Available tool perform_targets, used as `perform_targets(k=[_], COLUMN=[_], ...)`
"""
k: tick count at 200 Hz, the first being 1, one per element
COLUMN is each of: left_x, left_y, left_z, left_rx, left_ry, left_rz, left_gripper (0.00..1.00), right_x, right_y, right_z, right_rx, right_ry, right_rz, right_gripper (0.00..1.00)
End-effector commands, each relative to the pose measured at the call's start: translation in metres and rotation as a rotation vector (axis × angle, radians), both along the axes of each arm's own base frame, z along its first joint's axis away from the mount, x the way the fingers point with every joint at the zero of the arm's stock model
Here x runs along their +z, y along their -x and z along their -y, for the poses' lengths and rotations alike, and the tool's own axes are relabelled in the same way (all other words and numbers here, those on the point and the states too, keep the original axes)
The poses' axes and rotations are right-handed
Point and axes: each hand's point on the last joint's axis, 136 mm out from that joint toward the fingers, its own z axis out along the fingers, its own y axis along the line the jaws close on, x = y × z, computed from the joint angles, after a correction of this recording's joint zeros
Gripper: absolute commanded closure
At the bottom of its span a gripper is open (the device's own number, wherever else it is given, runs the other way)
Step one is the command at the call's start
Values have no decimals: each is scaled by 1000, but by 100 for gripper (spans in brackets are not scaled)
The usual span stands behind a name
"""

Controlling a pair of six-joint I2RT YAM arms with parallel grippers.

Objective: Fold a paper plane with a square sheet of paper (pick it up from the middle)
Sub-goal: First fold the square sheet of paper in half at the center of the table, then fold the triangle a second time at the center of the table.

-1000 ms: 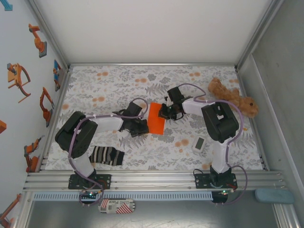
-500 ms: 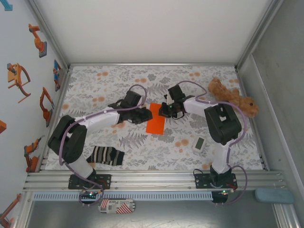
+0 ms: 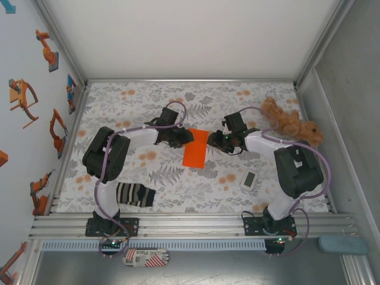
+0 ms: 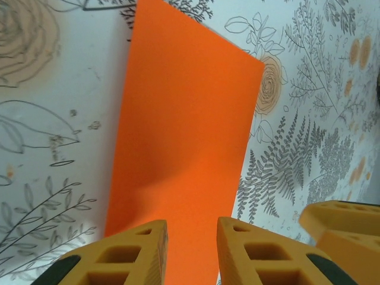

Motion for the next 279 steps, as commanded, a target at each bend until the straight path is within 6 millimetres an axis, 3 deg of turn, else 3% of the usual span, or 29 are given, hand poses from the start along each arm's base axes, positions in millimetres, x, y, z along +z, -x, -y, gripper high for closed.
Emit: perform_targets(k=[1, 44, 74, 117, 179, 279], left_x=[9, -17, -23, -50, -53, -64], left_y=[-6, -6, -9, 1, 7, 13], left_z=[13, -1, -13, -32, -45, -49], left_rx=[-21, 20, 79, 169, 293, 344], left_ry=[60, -19, -52, -135, -152, -145], left_rz=[-5, -67, -81, -178, -207, -244], left_gripper=[73, 74, 74, 74, 73, 74], right_x=[5, -3, -3, -5, -6, -19], right_y=[-3, 0, 3, 14, 35, 52], right_z=[-3, -3, -2, -1, 0, -27], right_rx=[-32, -43, -50, -92, -135, -107], right_ry=[-39, -51, -53, -104, -173, -269], right_rz=[11, -8, -14, -44, -91, -155], right_gripper=[57, 58, 59, 60, 60, 67])
